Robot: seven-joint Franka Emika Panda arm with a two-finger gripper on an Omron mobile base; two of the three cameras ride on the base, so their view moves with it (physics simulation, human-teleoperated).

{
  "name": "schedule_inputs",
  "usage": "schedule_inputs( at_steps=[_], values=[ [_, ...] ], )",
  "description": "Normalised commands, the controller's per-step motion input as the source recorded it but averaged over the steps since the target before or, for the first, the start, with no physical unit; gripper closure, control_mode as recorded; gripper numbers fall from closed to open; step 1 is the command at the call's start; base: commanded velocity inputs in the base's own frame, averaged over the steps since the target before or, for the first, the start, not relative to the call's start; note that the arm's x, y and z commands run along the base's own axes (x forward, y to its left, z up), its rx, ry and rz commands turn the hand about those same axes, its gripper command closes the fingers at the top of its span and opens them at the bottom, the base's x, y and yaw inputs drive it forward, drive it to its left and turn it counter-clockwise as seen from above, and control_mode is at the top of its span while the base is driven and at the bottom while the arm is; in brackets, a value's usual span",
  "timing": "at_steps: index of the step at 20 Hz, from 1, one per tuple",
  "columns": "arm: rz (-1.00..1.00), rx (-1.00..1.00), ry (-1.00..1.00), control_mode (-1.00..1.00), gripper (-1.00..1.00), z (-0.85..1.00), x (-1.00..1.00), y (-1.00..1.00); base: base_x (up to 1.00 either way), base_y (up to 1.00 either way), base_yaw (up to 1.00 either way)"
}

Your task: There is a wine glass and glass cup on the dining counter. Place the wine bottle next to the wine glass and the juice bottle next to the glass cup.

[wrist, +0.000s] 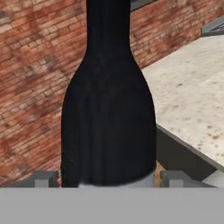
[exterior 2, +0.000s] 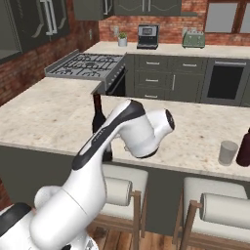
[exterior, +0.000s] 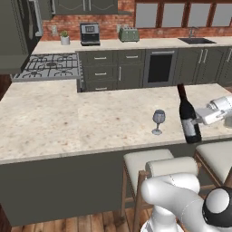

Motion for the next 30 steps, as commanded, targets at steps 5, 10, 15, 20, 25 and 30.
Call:
schedule_inputs(
  at_steps=[5,10,15,20,25,30],
  values=[
    [-0.11,-0.03,-0.19,-1.00,1.00,0.00,0.05,-0.42,0.00,0.00,0.00],
    [-0.08,-0.01,-0.23,-1.00,1.00,0.00,0.11,-0.34,0.00,0.00,0.00],
    [-0.07,-0.02,-0.22,-1.00,1.00,-0.06,0.37,-0.15,0.00,0.00,0.00],
    [-0.02,0.00,-0.11,-1.00,1.00,-0.04,0.30,-0.18,0.00,0.00,0.00],
    [0.00,0.00,0.00,-1.00,1.00,-0.07,0.28,-0.26,0.00,0.00,0.00],
    [0.00,0.00,0.03,-1.00,1.00,-0.10,0.29,-0.25,0.00,0.00,0.00]
  ],
)
